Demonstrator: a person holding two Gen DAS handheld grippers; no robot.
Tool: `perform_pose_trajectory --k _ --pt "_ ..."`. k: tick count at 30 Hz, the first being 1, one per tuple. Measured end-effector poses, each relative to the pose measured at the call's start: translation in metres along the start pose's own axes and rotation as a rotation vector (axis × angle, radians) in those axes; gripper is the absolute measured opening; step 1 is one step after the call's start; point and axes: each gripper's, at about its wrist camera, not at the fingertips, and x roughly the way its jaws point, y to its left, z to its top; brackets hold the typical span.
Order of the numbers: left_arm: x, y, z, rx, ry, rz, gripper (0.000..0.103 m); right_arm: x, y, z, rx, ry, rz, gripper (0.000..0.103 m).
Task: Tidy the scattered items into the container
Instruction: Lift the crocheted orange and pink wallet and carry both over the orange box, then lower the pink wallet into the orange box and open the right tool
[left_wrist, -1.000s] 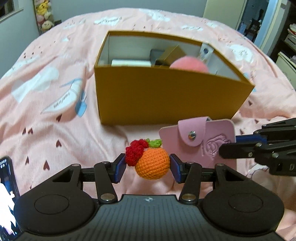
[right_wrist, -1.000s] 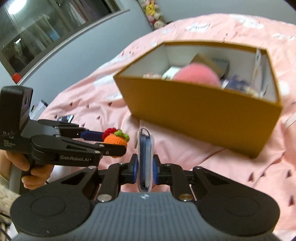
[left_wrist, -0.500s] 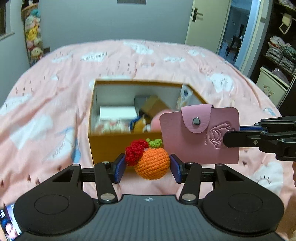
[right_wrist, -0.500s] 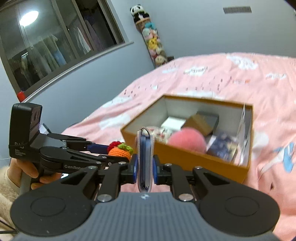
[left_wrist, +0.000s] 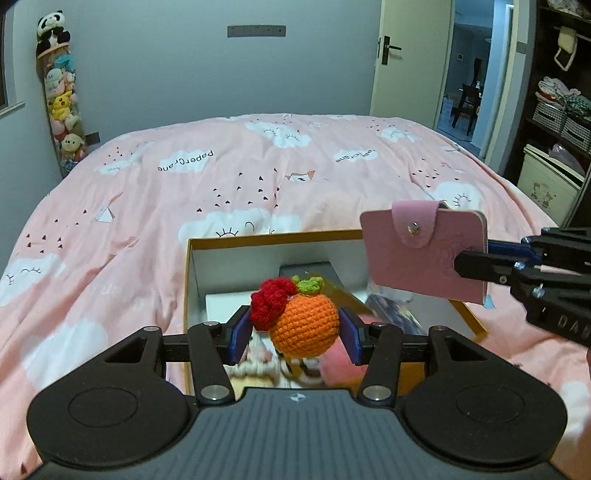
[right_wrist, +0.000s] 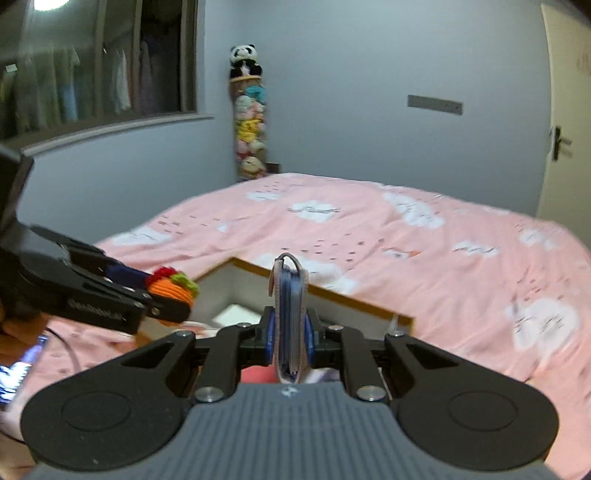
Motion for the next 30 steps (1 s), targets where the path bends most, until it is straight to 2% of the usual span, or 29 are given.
perform_pose_trajectory --k 5,12,20,30 --pt "0.038 0.008 0.007 -0.057 0.047 -0.003 0.059 0.038 -0.007 -0.002 -0.043 0.046 -0.086 0.017" --pt "0.079 0.015 0.000 -0.113 0.117 0.044 0.059 0.084 -0.020 -0.008 -0.019 0.132 -0.129 0.017" --pt "0.096 0.009 -0.006 -0.142 0.148 0.139 0.059 0.114 -0.010 -0.019 -0.154 0.187 -0.190 0.017" --pt "0.106 0.012 -0.016 -0.214 0.198 0.152 0.060 0.131 -0.007 -0.036 -0.238 0.236 -0.201 0.017"
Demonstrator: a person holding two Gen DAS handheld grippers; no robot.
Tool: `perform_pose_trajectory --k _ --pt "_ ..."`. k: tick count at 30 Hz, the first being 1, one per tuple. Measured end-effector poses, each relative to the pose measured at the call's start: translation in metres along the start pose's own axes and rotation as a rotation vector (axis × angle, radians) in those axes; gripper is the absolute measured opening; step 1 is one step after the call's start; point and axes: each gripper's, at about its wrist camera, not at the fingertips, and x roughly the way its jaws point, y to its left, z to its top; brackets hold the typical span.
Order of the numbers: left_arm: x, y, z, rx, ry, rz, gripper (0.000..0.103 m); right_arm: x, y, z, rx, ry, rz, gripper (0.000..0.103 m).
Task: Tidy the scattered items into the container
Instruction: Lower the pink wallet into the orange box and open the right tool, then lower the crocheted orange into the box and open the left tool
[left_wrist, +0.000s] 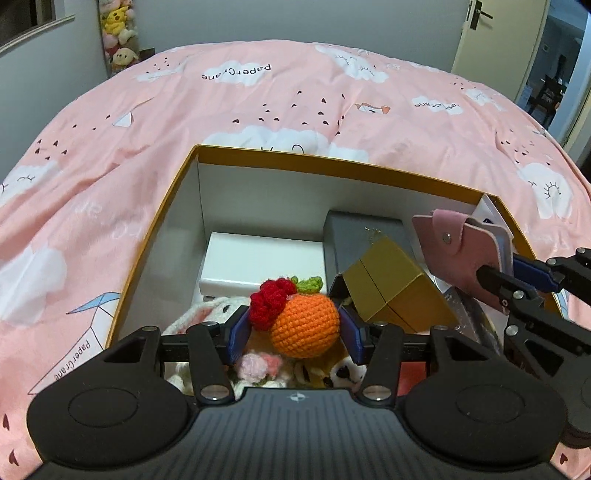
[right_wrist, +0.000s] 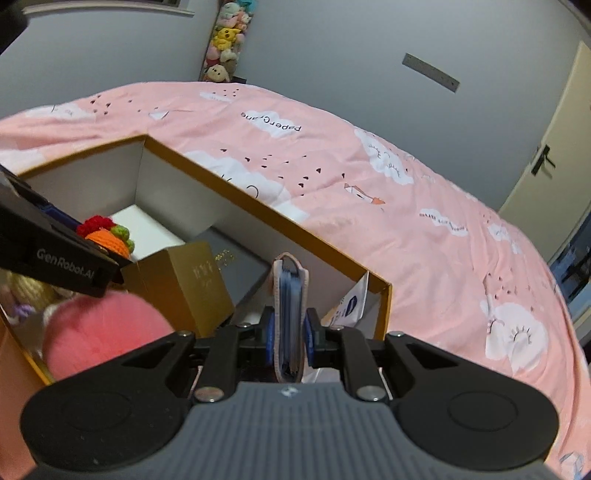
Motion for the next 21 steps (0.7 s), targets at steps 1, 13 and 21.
perform_pose_trajectory --k 1,13,21 --pt "0.000 0.001 0.000 -0.005 0.001 -0.002 0.061 0.001 0.001 0.000 -0.009 0.002 -0.003 0.018" --pt "0.006 -0.006 0.004 0.030 0.042 0.014 0.068 0.010 0.003 0.001 -0.017 0.008 -0.005 0.025" --pt "-0.001 -0.005 0.001 0.011 0.010 0.027 0.074 -0.007 0.000 0.000 0.007 -0.043 0.005 0.035"
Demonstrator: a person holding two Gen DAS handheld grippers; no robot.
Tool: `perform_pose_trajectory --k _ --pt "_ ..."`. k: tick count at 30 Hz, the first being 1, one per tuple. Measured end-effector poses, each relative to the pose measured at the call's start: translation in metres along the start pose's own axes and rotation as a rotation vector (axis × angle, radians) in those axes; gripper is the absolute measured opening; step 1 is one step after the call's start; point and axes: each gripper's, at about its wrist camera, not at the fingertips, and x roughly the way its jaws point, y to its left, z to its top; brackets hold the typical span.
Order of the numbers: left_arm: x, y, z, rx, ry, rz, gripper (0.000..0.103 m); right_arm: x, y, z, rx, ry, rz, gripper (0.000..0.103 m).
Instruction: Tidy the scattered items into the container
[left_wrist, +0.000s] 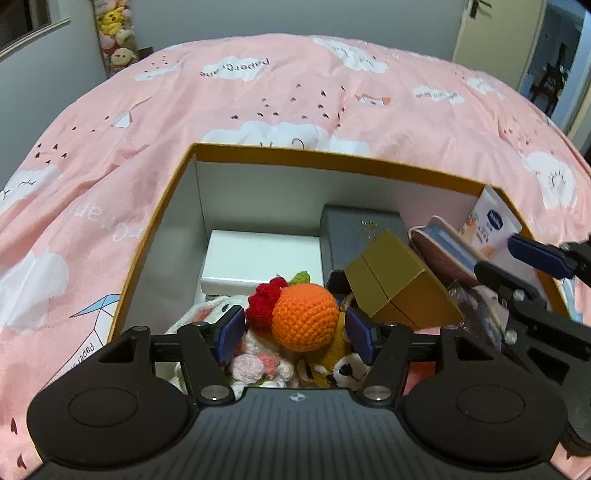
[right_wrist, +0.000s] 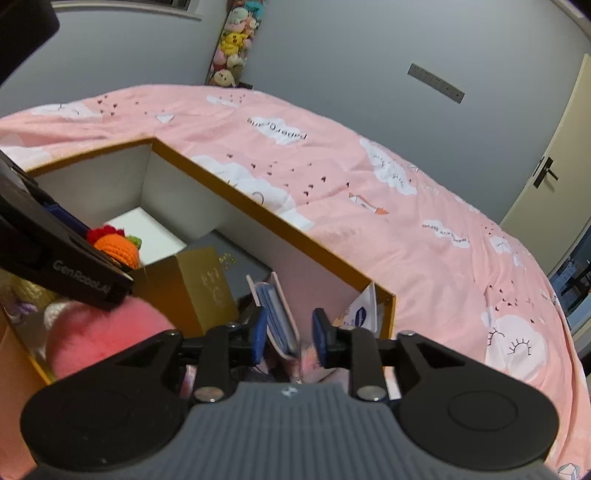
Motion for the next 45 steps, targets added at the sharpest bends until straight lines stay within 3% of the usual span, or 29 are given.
perform_pose_trajectory --k 12,23,30,35,45 --pt "-0.025 0.004 -0.008 -0.064 -0.106 0.011 0.078 -0.043 -0.004 -0.013 0.119 -0.083 -0.014 0.048" --pt "-0.079 0.003 -0.011 -0.052 -0.325 -0.026 0.085 -0.070 -0.009 -0.003 0.308 -0.148 -0.003 0.058" --pt "-0.107 -0.004 -0.019 0.004 -0.431 0.011 0.088 -0.090 -0.017 0.000 0.440 -0.201 -0.002 0.067" --pt "-0.108 -0.004 -0.030 0.003 -0.439 0.020 0.088 -0.093 -0.011 -0.008 0.464 -0.194 -0.009 0.070" --pt "-0.077 -0.001 -0.052 -0.032 -0.356 0.017 0.088 -0.078 -0.001 -0.028 0.487 -0.158 -0.013 0.074"
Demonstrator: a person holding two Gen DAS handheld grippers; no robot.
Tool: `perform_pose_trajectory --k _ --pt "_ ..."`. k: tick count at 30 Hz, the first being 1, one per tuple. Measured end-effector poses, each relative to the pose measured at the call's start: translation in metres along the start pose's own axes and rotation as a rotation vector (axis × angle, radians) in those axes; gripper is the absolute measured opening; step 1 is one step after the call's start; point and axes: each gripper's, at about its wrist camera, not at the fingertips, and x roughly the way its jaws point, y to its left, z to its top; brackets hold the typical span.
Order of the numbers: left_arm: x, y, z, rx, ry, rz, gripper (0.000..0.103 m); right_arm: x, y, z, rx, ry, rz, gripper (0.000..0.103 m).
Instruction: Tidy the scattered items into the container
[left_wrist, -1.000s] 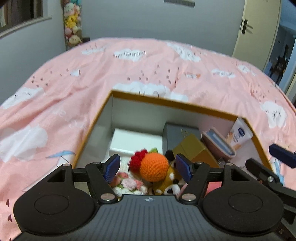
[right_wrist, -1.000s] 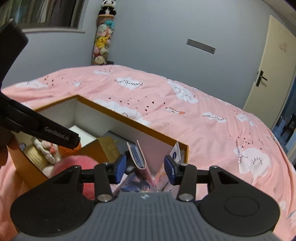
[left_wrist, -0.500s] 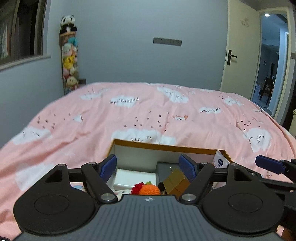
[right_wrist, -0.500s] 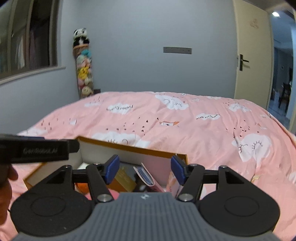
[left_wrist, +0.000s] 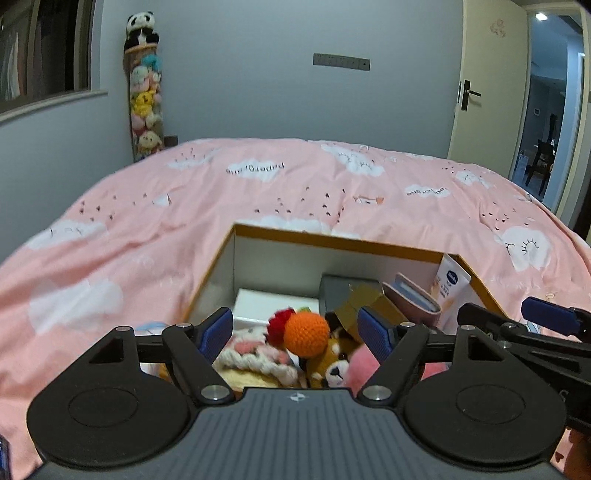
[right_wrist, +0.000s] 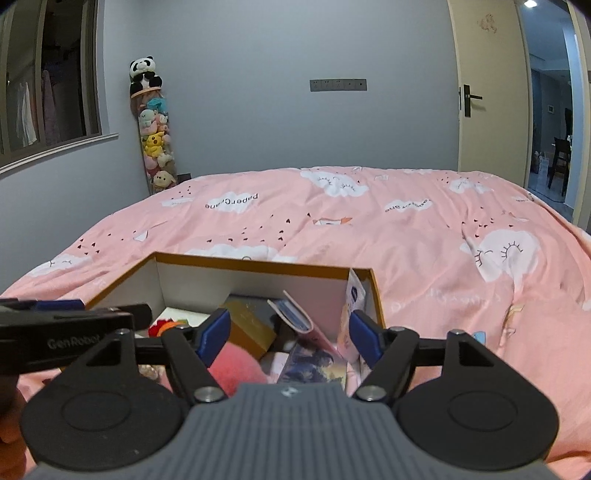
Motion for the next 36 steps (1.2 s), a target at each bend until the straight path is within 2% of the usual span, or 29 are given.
perform_pose_trajectory --k 5,10,24,28,36 --pt "0.004 -0.002 -0.006 0.008 -0.005 0.008 0.088 0.006 -0.002 -0.009 0.011 0.022 -0.003 0.075" --pt "0.011 -0.004 -0.014 0.016 0.023 0.005 0.088 0.010 -0.001 -0.019 -0.016 0.031 -0.022 0.075" --pt "0.022 -0.018 -0.026 0.127 0.034 0.068 0.088 0.021 -0.009 -0.034 0.024 0.076 -0.011 0.078" --pt "0.024 -0.017 -0.029 0.129 0.037 0.070 0.088 0.023 -0.013 -0.036 0.062 0.091 0.005 0.078" --pt "0.025 -0.017 -0.032 0.128 0.025 0.079 0.089 0.024 -0.013 -0.037 0.058 0.085 0.009 0.079"
